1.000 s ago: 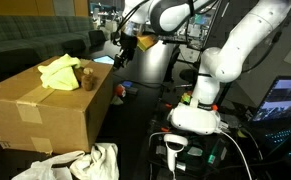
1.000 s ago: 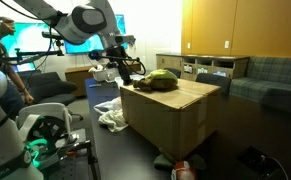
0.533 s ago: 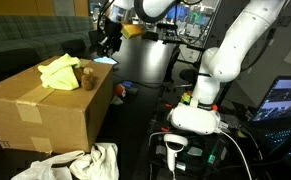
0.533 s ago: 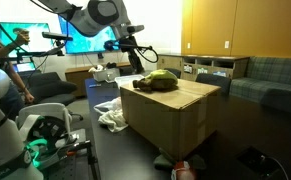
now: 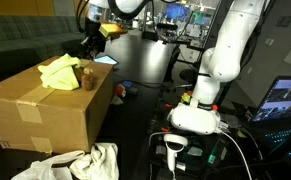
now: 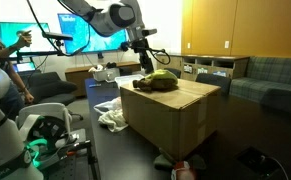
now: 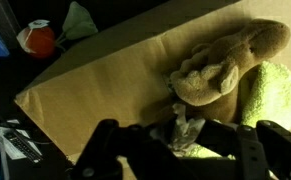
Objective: Take all the object from the box and put them on the table and put the objects from the table to the top of the box
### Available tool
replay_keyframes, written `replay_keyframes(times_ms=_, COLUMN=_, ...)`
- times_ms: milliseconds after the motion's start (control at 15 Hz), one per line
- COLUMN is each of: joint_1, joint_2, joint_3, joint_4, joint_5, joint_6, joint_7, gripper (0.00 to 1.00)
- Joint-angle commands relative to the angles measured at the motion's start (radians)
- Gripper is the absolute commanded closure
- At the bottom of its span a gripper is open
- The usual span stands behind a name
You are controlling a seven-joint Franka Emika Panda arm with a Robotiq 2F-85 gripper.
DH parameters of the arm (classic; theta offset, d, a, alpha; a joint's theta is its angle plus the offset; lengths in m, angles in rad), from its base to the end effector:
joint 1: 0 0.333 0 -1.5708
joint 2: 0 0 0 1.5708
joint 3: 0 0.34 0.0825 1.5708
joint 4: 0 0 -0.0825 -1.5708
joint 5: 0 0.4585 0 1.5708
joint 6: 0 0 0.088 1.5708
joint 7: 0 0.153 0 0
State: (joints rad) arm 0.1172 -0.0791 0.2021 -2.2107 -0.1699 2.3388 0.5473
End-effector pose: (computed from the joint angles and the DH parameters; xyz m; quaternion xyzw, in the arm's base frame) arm 0.5775 0.1825 0.3726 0.9902 -0.0602 0.1237 0.0250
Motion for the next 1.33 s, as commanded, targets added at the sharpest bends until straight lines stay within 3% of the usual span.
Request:
replay_keyframes(times_ms=0, joint_1=0.007, joint_2=0.054, joint_3=-0.002, joint_4=0.091, joint_5=-0.016, joint_6=-0.055, joint_7=0.053, gripper=0.62)
replay_keyframes(times_ms=400, joint_1=0.016, joint_2=0.076, joint_3=-0.011, joint_4=0.133, joint_5=-0.039, joint_6=-0.091, joint_7=0.118, gripper=0.16)
replay_keyframes(times_ms=533, joint_1=0.021, joint_2=0.058, joint_3=-0.009, joint_4=0.122, joint_5=-0.013, joint_6=-0.119, joint_7=0.082, gripper=0.03)
replay_keyframes(times_ms=867, joint_1=0.053, joint_2=-0.083, joint_3=0.002, joint_4=0.001, joint_5=0.100, joint_6=-0.341, joint_7=-0.107, gripper=0.00)
replay_keyframes(times_ms=1267, joint_1=0.086, joint_2=-0.390, joint_3=0.001, joint_4=-0.260, joint_5=0.240, joint_6=-0.506, joint_7=-0.224, gripper=0.00)
